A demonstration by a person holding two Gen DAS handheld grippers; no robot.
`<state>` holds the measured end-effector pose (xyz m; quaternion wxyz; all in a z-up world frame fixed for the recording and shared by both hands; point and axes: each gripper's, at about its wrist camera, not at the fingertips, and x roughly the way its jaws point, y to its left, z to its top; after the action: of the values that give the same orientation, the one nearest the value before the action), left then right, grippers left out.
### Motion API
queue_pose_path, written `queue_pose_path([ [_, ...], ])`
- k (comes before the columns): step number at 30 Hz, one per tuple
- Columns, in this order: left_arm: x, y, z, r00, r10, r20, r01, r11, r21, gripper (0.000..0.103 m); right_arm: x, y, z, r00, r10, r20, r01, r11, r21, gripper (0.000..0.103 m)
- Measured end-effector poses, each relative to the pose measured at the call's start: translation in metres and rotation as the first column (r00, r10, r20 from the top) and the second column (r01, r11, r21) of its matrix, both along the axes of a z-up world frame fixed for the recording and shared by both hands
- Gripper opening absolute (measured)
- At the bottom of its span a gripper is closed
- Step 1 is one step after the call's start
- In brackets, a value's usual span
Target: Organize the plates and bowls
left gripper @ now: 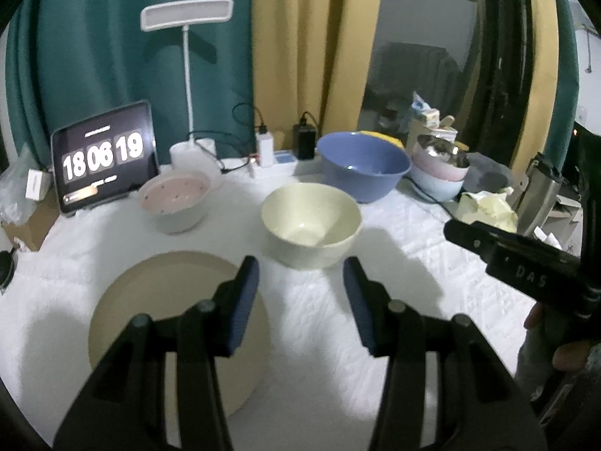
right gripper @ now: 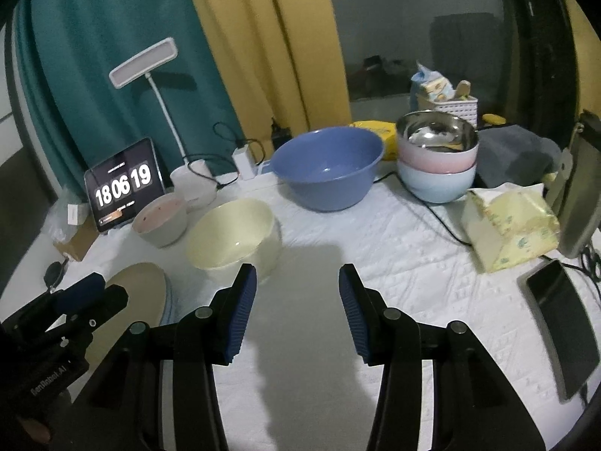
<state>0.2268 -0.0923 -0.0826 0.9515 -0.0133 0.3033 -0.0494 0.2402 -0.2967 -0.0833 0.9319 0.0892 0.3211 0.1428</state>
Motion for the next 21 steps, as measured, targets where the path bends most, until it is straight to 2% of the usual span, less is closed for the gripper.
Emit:
queue_pose_path([
  [11,0.016,-0.031,0.014,0.998,-0.050,0.028,0.050,0.999,0.006,0.049,0.007,-0.028,0.008,0.999,-0.035,0.027,0.035,0.999,0.004,0.048],
  [21,0.043,-0.047,0.030,0.994,-0.068,0.080,0.067,0.998,0.020,0.049,0.035,-0.044,0.018,0.997,-0.048,0.061,0.049,0.999,-0.013,0.048],
])
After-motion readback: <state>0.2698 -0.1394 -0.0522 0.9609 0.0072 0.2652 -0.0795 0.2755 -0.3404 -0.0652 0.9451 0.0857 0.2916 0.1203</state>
